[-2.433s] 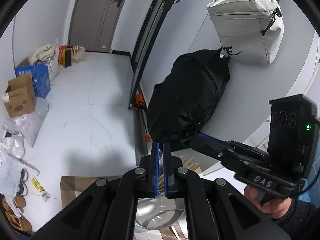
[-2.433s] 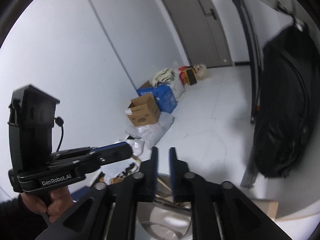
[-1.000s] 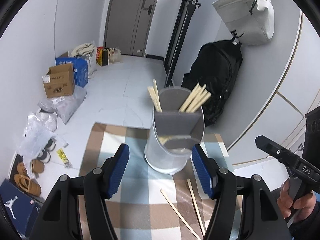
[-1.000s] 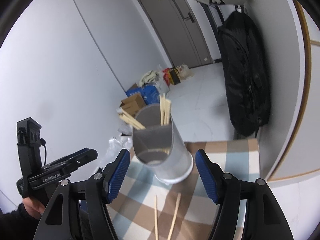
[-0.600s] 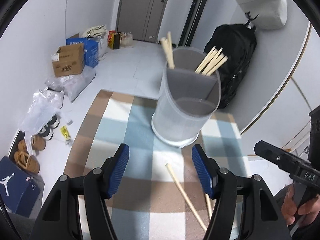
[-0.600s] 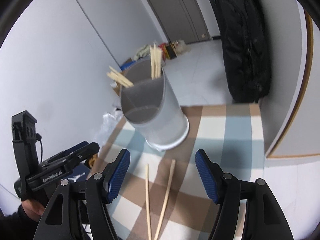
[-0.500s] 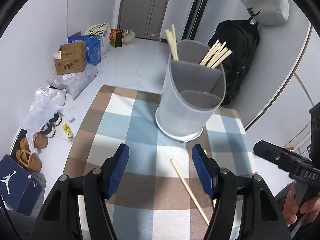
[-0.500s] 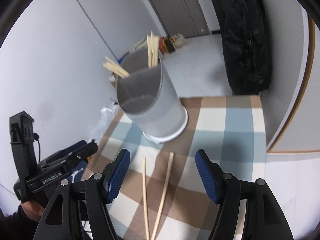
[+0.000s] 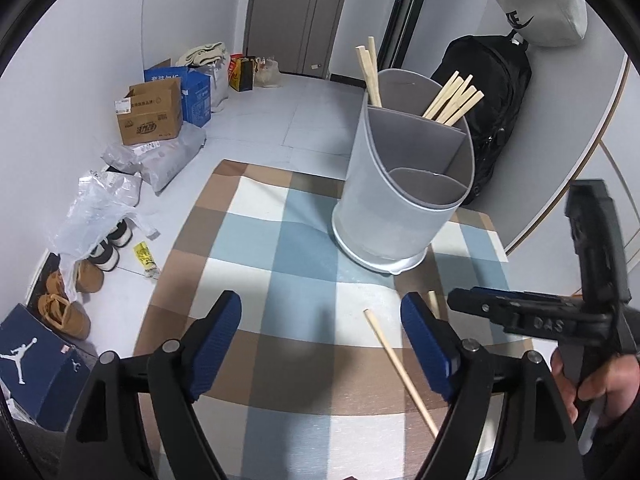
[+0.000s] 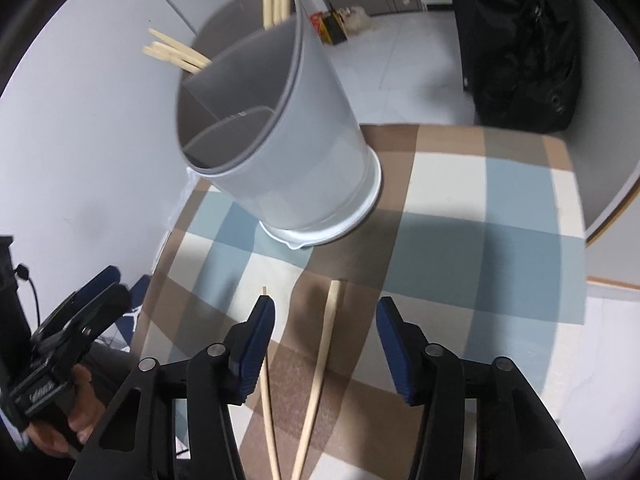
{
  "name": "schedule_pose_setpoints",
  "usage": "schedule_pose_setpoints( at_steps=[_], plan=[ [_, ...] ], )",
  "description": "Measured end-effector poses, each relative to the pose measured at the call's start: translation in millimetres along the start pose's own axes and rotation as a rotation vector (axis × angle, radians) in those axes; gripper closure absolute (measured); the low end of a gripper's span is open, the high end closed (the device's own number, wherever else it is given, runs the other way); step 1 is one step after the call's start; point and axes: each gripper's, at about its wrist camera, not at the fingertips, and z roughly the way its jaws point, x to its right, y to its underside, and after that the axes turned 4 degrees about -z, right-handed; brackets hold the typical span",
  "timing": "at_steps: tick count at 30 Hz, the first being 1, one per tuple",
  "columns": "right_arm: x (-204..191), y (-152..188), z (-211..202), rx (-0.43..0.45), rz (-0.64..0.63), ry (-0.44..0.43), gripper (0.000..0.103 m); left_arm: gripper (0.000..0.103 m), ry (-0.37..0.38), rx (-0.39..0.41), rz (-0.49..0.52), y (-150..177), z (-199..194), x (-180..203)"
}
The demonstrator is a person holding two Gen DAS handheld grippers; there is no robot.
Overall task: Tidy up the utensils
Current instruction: 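Lower both open grippers back toward the last chopsticks on the cloth, then close the right gripper on a loose wooden chopstick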
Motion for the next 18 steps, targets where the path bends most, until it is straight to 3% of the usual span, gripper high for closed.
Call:
schedule_pose_setpoints(
  at_steps=[8,11,15,17,18],
  plan=[
    [0.8,-10.4,27.6,-0.071,0.02,0.016,0.068,0.024,-0.03,-0.01,-0.013,-0.7,3.4,-14.5],
    [-2.4,-10.7,36.3,-0.102,0.002,0.076,0.076,0.024,-0.024,-0.019,-0.027,-0.4,3.9,-19.7],
    [-8.2,-13.7,39.7,-0.094,-0.021,0.107,0.08,0.024,-0.025,-0.037,-0.027,1.2,7.3,-21.7],
    [-7.4,-12.9,40.4,-0.098,-0.019,0.118,0.095,0.024,-0.029,-0.045,-0.025,1.6,9.0,-22.5],
    [-6.4,-11.9,39.5,-0.091,-0.016,0.117,0.096,0.024,-0.028,-0.048,-0.023,2.0,9.7,-22.6]
  ],
)
